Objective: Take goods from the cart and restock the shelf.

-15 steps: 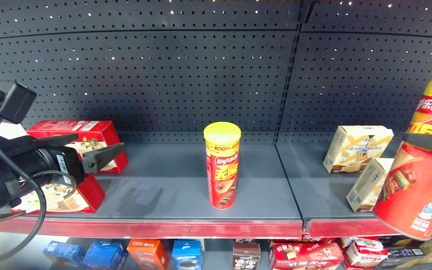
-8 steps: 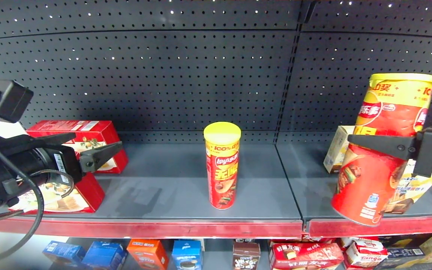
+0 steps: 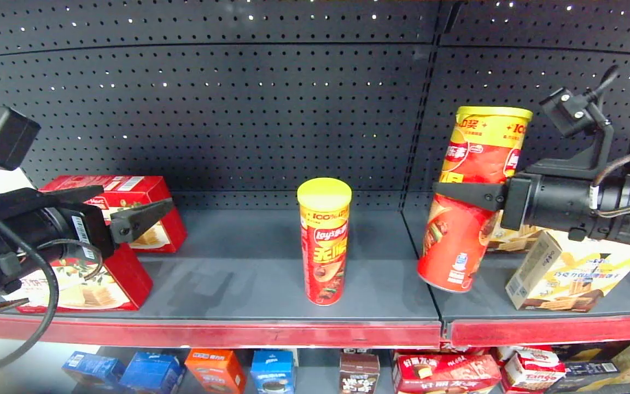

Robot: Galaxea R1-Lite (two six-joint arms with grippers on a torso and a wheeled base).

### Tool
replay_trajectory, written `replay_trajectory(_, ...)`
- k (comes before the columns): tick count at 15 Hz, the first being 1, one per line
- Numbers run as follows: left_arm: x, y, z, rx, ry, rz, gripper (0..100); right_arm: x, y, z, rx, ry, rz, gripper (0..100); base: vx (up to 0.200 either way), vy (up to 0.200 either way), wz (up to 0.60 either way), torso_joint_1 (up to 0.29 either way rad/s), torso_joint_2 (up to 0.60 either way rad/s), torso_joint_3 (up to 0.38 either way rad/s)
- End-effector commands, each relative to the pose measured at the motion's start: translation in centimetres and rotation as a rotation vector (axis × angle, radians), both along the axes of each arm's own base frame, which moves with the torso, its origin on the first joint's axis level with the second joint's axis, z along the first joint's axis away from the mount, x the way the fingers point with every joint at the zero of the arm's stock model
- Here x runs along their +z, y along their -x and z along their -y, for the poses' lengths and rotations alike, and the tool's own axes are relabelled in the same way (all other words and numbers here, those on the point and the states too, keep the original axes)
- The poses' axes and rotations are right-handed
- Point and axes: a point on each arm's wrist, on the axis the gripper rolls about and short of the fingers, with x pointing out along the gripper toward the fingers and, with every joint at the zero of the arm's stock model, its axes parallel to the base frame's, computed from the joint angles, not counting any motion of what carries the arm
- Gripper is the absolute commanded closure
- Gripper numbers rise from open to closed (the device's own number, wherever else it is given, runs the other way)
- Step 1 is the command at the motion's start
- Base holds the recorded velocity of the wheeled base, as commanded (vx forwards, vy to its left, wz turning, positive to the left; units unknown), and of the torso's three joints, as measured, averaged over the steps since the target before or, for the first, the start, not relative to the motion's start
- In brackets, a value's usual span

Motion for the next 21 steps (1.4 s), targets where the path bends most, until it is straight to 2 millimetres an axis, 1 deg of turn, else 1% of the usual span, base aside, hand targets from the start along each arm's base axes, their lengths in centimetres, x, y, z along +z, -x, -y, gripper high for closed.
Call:
replay_trajectory(1,0.2,0.1,-0.2,0.011,-0.011,0.012,0,-0.6,-1.9,-0.8,0.01,0.005,-0.019,100,0.0,0.0,0.0,0.0,0.0,0.0)
replay_trajectory(3,0.3,0.2,-0.3,0.011,-0.012,0.015,0,-0.7,-2.6,-1.0,0.044,0.0,-0.018,100,0.0,0.0,0.0,0.0,0.0,0.0)
replay_trajectory(4,0.4,0.2,-0.3,0.012,-0.012,0.02,0,-0.7,-3.3,-1.2,0.069,-0.009,0.002,100,0.0,0.0,0.0,0.0,0.0,0.0)
replay_trajectory(5,0.4,0.2,-0.3,0.012,-0.012,0.021,0,-0.8,-3.7,-1.3,0.07,-0.013,0.014,100,0.0,0.0,0.0,0.0,0.0,0.0)
replay_trajectory(7,0.7,0.2,-0.3,0.012,-0.012,0.029,0,-1.1,-5.3,-1.8,0.114,-0.04,0.084,100,0.0,0.0,0.0,0.0,0.0,0.0)
replay_trajectory(8,0.7,0.2,-0.3,0.012,-0.012,0.029,0,-1.3,-5.7,-1.9,0.12,-0.041,0.097,100,0.0,0.0,0.0,0.0,0.0,0.0)
replay_trajectory(9,0.9,0.1,-0.3,0.012,-0.013,0.037,0,-1.4,-6.6,-2.2,0.134,-0.05,0.126,100,0.0,0.0,0.0,0.0,0.0,0.0)
replay_trajectory(10,1.1,0.1,-0.3,0.012,-0.012,0.043,0,-1.6,-6.9,-2.3,0.149,-0.05,0.135,100,0.0,0.0,0.0,0.0,0.0,0.0)
replay_trajectory(13,1.7,0.0,-0.3,0.008,-0.036,0.071,0,-2.7,-8.0,-2.7,0.167,-0.01,0.168,100,0.0,0.0,0.0,0.0,0.0,0.0)
replay_trajectory(14,2.0,0.0,-0.2,0.004,-0.046,0.084,0,-3.1,-8.7,-2.6,0.161,0.02,0.19,100,0.0,0.0,0.0,0.0,0.0,0.0)
replay_trajectory(17,2.3,-0.1,-0.2,0.002,-0.048,0.094,0,-3.5,-10.0,-2.8,0.153,0.024,0.191,100,0.0,0.0,0.0,0.0,0.0,0.0)
replay_trajectory(19,2.5,-0.3,-0.1,0.0,-0.047,0.103,0,-4.2,-11.8,-3.7,0.156,0.02,0.208,100,0.0,0.0,0.0,0.0,0.0,0.0)
replay_trajectory(20,2.6,-0.5,-0.1,0.0,-0.047,0.105,0,-4.6,-12.7,-4.0,0.161,0.006,0.251,100,0.0,0.0,0.0,0.0,0.0,0.0)
replay_trajectory(21,2.8,-0.7,-0.1,0.0,-0.046,0.109,0,-5.4,-13.4,-4.4,0.164,0.001,0.269,100,0.0,0.0,0.0,0.0,0.0,0.0)
